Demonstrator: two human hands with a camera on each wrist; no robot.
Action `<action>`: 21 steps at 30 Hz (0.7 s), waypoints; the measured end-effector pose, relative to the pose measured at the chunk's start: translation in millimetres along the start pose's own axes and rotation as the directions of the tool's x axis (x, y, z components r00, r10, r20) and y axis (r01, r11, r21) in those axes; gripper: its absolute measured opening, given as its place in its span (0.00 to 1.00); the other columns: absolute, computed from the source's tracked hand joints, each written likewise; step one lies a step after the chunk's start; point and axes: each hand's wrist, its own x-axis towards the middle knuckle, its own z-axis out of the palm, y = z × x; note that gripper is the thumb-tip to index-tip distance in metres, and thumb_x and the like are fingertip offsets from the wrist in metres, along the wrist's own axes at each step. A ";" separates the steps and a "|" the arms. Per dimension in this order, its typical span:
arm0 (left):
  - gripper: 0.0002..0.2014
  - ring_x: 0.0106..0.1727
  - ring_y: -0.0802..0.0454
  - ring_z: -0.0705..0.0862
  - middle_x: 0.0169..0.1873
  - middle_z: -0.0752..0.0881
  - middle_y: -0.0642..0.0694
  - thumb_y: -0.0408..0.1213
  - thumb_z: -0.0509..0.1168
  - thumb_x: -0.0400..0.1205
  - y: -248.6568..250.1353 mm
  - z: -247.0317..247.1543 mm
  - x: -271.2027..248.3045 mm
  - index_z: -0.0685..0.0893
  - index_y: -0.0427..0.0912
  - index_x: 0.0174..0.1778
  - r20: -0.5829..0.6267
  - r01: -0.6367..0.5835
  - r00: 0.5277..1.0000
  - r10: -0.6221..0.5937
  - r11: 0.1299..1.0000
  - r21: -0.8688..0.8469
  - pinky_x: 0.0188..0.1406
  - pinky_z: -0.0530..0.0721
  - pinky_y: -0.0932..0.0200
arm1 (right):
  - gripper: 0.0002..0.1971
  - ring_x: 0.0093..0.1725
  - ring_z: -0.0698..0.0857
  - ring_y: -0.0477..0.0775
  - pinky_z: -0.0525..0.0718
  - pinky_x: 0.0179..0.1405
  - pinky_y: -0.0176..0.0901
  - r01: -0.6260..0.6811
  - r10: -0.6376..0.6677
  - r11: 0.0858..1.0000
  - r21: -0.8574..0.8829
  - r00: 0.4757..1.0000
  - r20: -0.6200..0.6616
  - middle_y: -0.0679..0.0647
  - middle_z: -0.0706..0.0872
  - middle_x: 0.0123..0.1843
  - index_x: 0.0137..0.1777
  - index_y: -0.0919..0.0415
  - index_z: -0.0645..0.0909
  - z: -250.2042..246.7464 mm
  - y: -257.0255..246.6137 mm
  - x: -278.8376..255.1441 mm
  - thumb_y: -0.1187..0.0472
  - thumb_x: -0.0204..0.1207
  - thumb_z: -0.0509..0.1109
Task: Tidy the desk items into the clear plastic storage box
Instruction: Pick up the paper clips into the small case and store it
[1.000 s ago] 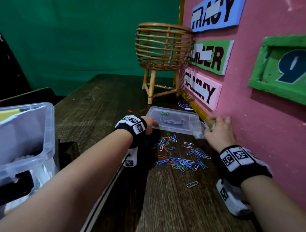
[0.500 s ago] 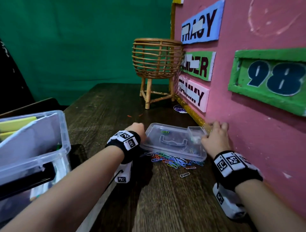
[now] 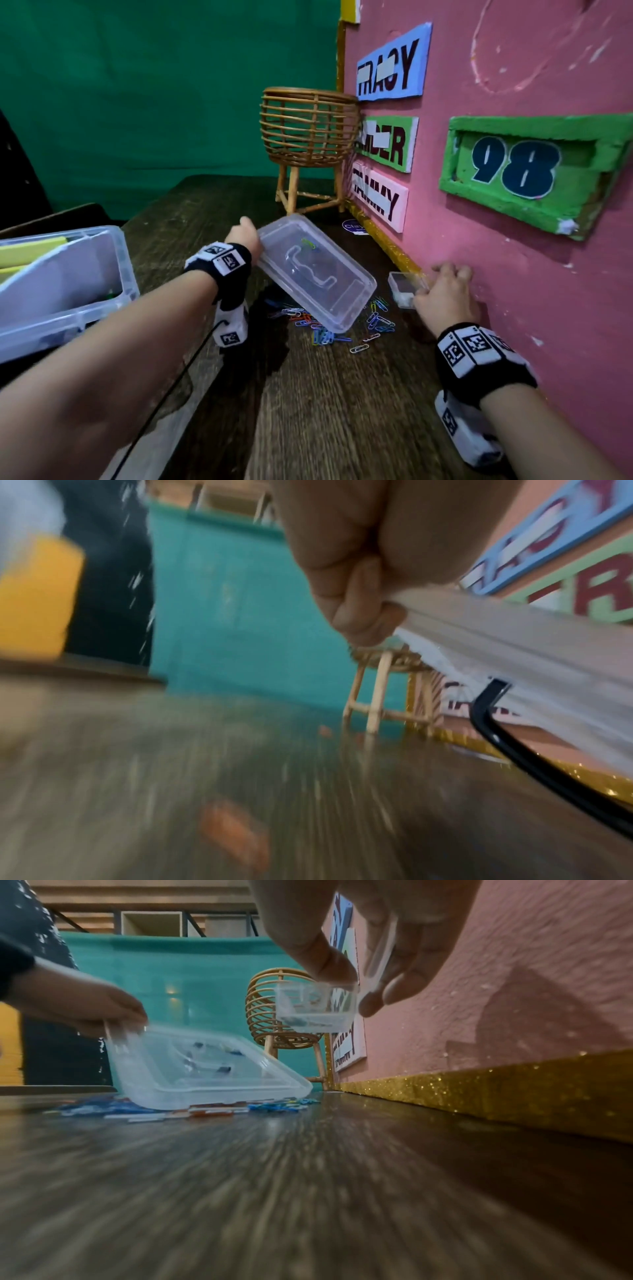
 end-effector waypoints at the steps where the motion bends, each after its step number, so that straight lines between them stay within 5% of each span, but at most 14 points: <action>1: 0.16 0.66 0.28 0.77 0.65 0.77 0.23 0.26 0.51 0.84 4.5 -10.6 -0.4 0.65 0.26 0.67 -0.038 -0.052 0.998 0.051 0.999 -0.012 0.62 0.75 0.40 | 0.21 0.58 0.80 0.68 0.79 0.55 0.54 0.003 -0.003 1.000 0.002 1.000 0.001 0.63 0.68 0.65 0.64 0.64 0.71 -0.2 -0.6 -0.2 0.67 0.71 0.67; 5: 0.13 0.59 0.27 0.80 0.58 0.79 0.21 0.25 0.50 0.82 28.4 -51.0 -6.2 0.66 0.27 0.63 -0.148 -0.272 0.951 0.273 0.962 0.029 0.54 0.77 0.40 | 0.21 0.58 0.81 0.68 0.79 0.52 0.52 -0.005 0.005 1.000 0.004 1.000 0.004 0.63 0.68 0.65 0.64 0.64 0.71 -1.3 -1.8 -0.4 0.66 0.71 0.68; 13: 0.13 0.55 0.31 0.83 0.58 0.79 0.28 0.25 0.47 0.84 59.2 -71.0 -16.5 0.66 0.32 0.64 -0.218 -0.561 0.771 0.599 0.800 0.212 0.53 0.80 0.39 | 0.21 0.59 0.81 0.67 0.79 0.52 0.51 -0.010 0.010 0.999 -0.045 1.000 -0.001 0.63 0.68 0.65 0.65 0.64 0.71 -1.7 -2.7 -1.6 0.64 0.72 0.67; 17: 0.15 0.52 0.30 0.83 0.58 0.78 0.28 0.26 0.47 0.84 57.1 -64.3 -19.7 0.65 0.31 0.68 -0.255 -0.559 0.752 0.608 0.793 0.241 0.48 0.78 0.40 | 0.20 0.58 0.81 0.67 0.76 0.48 0.47 0.003 -0.003 0.999 -0.037 1.000 -0.017 0.64 0.69 0.64 0.64 0.65 0.71 -0.3 -1.2 -0.7 0.65 0.72 0.67; 21: 0.14 0.52 0.31 0.82 0.56 0.79 0.26 0.26 0.48 0.84 41.5 -63.7 -7.3 0.65 0.31 0.66 -0.367 -0.465 0.813 0.452 0.883 0.057 0.50 0.78 0.39 | 0.20 0.56 0.81 0.72 0.79 0.55 0.55 0.032 -0.031 0.999 0.030 0.999 -0.027 0.67 0.69 0.63 0.62 0.69 0.72 4.2 -0.9 3.7 0.69 0.69 0.67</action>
